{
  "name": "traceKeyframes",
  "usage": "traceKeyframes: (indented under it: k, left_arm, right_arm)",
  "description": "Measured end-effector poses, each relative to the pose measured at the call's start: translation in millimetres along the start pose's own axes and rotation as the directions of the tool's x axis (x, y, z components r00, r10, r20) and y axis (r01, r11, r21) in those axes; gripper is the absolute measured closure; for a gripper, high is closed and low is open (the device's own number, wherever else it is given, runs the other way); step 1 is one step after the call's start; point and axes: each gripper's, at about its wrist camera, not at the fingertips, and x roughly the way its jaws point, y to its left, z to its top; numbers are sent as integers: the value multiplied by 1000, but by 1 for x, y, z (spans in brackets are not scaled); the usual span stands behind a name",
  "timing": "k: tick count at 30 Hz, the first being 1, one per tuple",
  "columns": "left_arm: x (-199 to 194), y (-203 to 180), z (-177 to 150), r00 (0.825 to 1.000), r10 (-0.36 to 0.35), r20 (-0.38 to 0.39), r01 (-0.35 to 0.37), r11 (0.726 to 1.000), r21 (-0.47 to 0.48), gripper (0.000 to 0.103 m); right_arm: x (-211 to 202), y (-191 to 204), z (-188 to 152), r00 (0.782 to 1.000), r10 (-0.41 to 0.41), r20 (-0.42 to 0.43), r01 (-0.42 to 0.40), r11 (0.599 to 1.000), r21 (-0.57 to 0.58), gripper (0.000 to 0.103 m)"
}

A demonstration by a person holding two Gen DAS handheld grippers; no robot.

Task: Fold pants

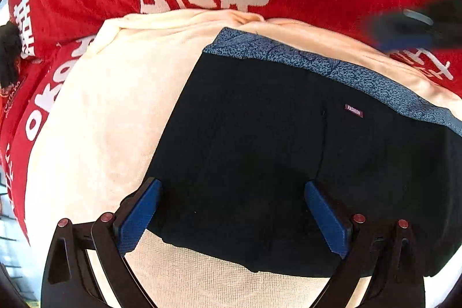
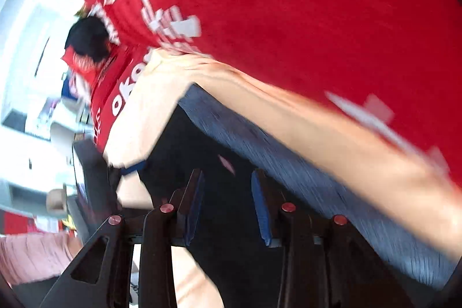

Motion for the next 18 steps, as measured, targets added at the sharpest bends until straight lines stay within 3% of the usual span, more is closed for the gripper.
traceKeyframes:
  k: [8, 11, 14, 15, 16, 18]
  left_arm:
    - [-2, -1, -15, 997, -15, 78, 16, 1000, -11, 3]
    - [-13, -8, -28, 996, -20, 92, 21, 1000, -10, 3]
    - [-26, -13, -41, 995, -20, 97, 22, 1000, -10, 3]
    - [-27, -13, -41, 995, -19, 94, 20, 1000, -15, 3]
    - [-26, -11, -39, 996, -17, 92, 19, 1000, -18, 3]
    - [-26, -11, -40, 995, -16, 93, 19, 1000, -23, 3]
  right_arm:
    - [89, 33, 65, 992, -76, -98, 60, 986, -158, 65]
    - [111, 30, 73, 986, -100, -134, 77, 983, -169, 65]
    - [118, 19, 75, 982, -72, -174, 51, 991, -124, 67]
    - [114, 17, 74, 983, -48, -178, 29, 994, -104, 90]
    - [114, 19, 75, 983, -28, -184, 11, 995, -96, 99]
    - [107, 32, 77, 984, -19, -175, -6, 990, -142, 99]
